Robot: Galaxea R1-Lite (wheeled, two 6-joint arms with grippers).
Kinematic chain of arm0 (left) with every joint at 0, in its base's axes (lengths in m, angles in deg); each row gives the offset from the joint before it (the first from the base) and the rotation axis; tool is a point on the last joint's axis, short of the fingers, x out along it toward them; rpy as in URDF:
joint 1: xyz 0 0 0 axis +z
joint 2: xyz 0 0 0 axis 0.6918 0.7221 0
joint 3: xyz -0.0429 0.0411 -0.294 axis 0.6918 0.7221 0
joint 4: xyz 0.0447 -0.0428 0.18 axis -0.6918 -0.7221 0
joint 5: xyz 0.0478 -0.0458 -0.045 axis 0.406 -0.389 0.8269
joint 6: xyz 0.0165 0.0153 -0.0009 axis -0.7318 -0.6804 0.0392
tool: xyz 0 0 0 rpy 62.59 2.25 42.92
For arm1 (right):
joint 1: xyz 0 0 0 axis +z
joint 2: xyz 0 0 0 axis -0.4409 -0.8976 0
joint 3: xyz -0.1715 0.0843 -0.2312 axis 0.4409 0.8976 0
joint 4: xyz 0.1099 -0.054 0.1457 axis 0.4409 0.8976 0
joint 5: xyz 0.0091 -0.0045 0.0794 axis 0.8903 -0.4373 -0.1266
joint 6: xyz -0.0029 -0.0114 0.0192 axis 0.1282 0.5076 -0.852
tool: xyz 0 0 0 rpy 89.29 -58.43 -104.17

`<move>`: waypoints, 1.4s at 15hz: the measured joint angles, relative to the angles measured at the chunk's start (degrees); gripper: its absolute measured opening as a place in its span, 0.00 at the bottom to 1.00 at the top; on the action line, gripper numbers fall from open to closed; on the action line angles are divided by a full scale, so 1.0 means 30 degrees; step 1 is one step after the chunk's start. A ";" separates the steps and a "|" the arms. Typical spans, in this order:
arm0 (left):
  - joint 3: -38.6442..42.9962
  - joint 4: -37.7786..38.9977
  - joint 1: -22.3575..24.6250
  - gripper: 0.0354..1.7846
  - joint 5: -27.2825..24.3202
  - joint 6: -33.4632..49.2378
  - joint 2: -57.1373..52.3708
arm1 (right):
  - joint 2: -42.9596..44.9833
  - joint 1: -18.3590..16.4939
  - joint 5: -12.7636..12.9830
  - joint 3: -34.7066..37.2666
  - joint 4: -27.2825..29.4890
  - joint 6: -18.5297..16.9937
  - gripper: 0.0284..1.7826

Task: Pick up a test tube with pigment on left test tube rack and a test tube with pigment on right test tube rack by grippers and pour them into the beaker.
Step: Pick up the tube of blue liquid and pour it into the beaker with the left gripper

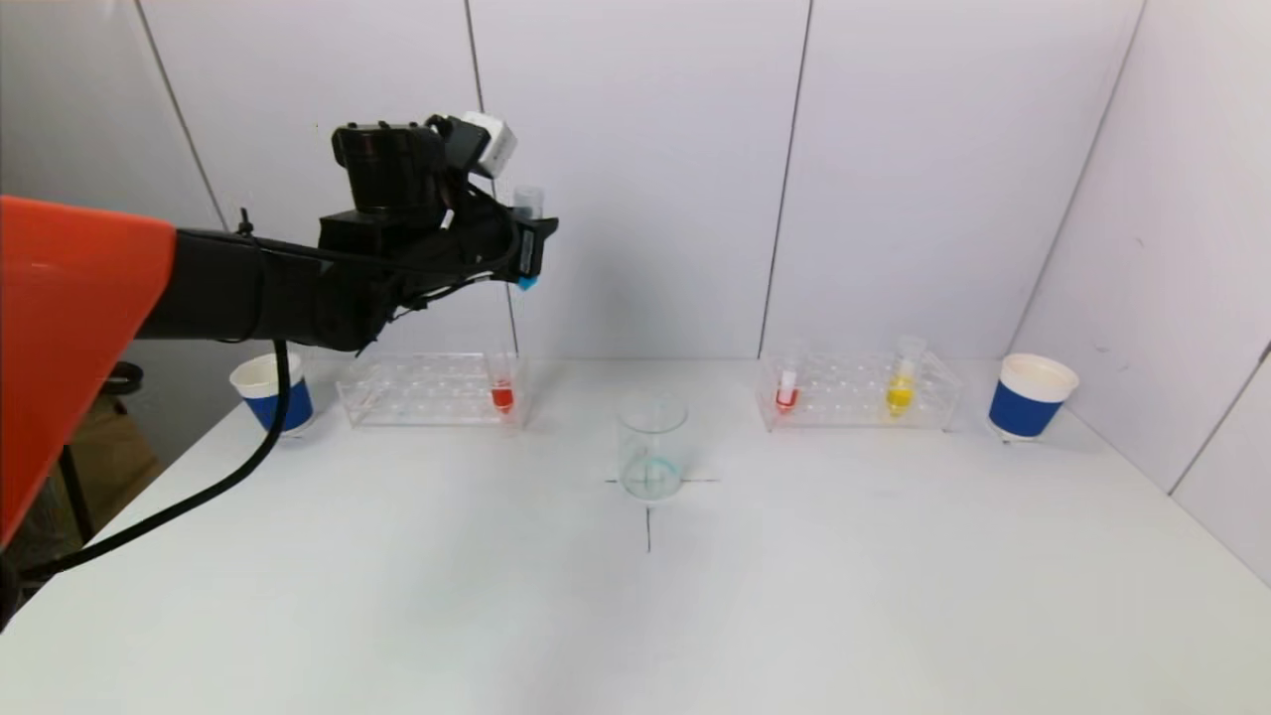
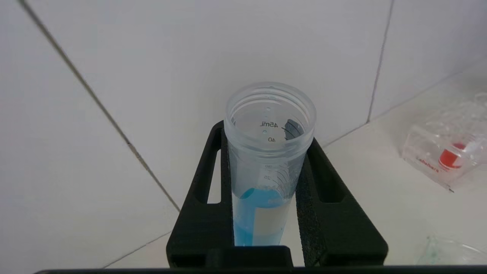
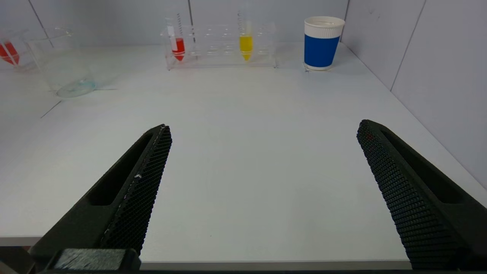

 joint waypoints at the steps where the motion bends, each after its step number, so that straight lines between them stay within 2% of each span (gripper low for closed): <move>1: 0.0000 0.0004 -0.0187 0.25 -0.0370 -0.0471 0.0289 | 0.0000 0.0000 0.0000 0.0000 0.0004 0.0000 0.99; 10: 0.0817 0.0020 -0.0435 0.25 -0.5681 -0.7046 0.2105 | 0.0000 0.0000 -0.0008 0.0000 0.0000 0.0000 0.99; 18: 0.2076 0.1260 -0.0809 0.25 -0.7489 -1.3186 0.3044 | 0.0000 0.0000 -0.0008 0.0000 0.0000 0.0000 0.99; 21: 0.2617 0.1300 -0.1361 0.25 -0.7883 -1.4470 0.3060 | 0.0000 0.0000 0.0000 0.0000 0.0000 0.0008 0.99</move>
